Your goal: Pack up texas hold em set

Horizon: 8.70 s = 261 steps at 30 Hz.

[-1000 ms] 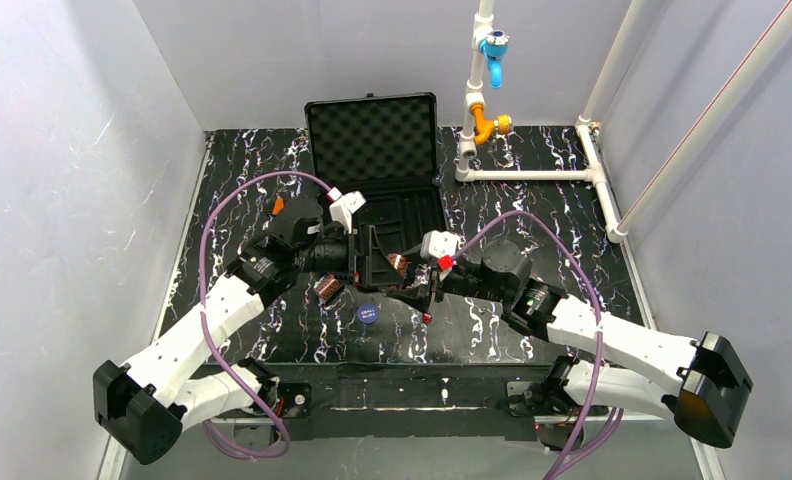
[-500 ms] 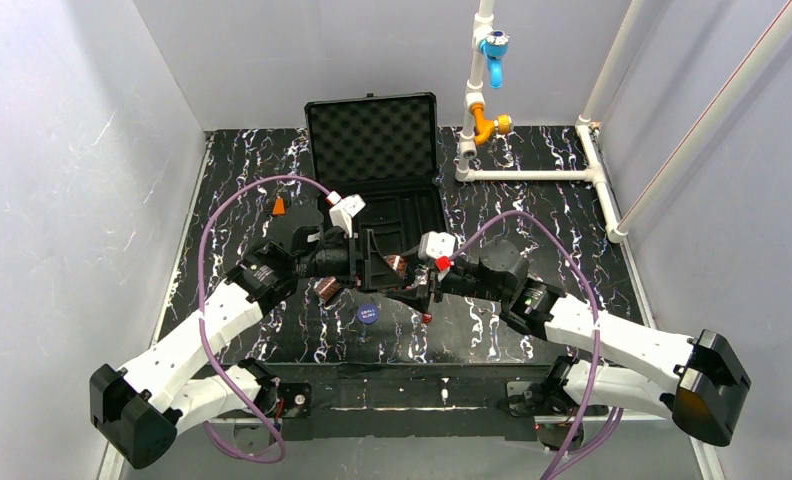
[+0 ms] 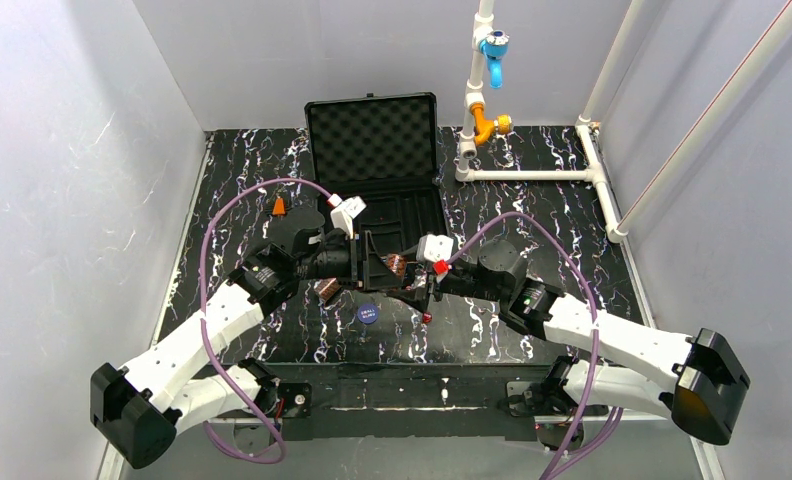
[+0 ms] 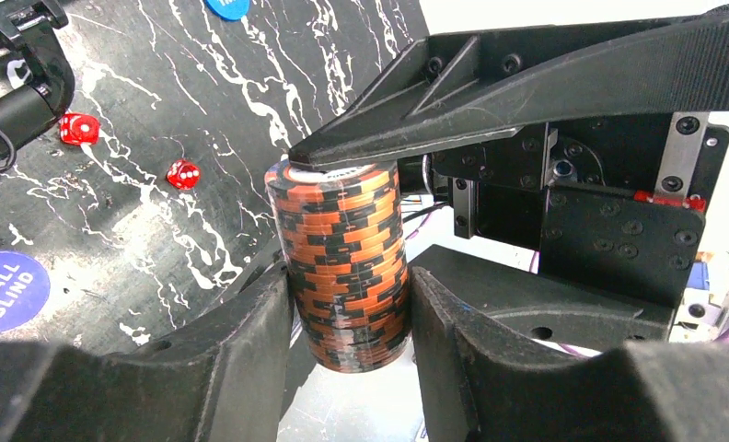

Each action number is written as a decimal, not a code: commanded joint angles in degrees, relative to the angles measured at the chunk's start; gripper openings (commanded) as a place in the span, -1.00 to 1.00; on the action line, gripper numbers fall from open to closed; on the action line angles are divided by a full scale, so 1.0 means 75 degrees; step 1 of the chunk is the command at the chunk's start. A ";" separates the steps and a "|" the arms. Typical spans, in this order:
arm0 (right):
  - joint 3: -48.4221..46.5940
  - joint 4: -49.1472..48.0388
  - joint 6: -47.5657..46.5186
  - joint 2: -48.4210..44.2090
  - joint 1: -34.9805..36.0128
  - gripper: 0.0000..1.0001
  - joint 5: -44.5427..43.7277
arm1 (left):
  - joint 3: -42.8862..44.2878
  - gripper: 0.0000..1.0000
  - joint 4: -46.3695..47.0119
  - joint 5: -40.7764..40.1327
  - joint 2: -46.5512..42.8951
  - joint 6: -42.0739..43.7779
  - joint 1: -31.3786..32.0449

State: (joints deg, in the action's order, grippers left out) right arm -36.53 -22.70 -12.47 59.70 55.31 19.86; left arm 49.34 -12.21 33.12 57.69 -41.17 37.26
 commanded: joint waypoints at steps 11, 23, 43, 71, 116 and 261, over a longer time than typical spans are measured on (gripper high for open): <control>-0.0217 -0.0303 -0.0056 -0.0310 0.0049 0.96 -0.0460 | 0.0220 -1.00 -0.0206 -0.0009 -0.0080 0.0310 0.0013; 0.0052 0.1082 0.0130 -0.1425 0.0046 0.96 -0.1582 | 0.1359 -1.00 -0.1921 -0.1127 0.0444 0.1349 -0.0010; 0.0282 0.2643 0.2328 -0.2335 0.0048 0.96 -0.4154 | 0.3247 -1.00 -0.3727 -0.4023 0.2317 0.2835 -0.1161; 0.0673 0.4046 0.3865 -0.3686 0.0049 0.96 -0.5751 | 0.6455 -1.00 -0.3997 -0.6693 0.7017 0.3825 -0.2125; 0.1004 0.3698 0.3834 -0.3678 0.0055 0.96 -0.5631 | 0.6110 -0.38 -0.4656 -0.6437 0.6662 0.3735 -0.2038; -0.6621 0.7851 0.7156 0.7110 0.2069 0.85 -0.5182 | 0.0042 0.97 -0.5005 -0.6889 -0.4152 0.2665 -0.2131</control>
State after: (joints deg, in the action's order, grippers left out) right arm -83.94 32.47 38.50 111.85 70.17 -16.69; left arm 50.06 -48.53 -17.19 26.94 -20.86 21.54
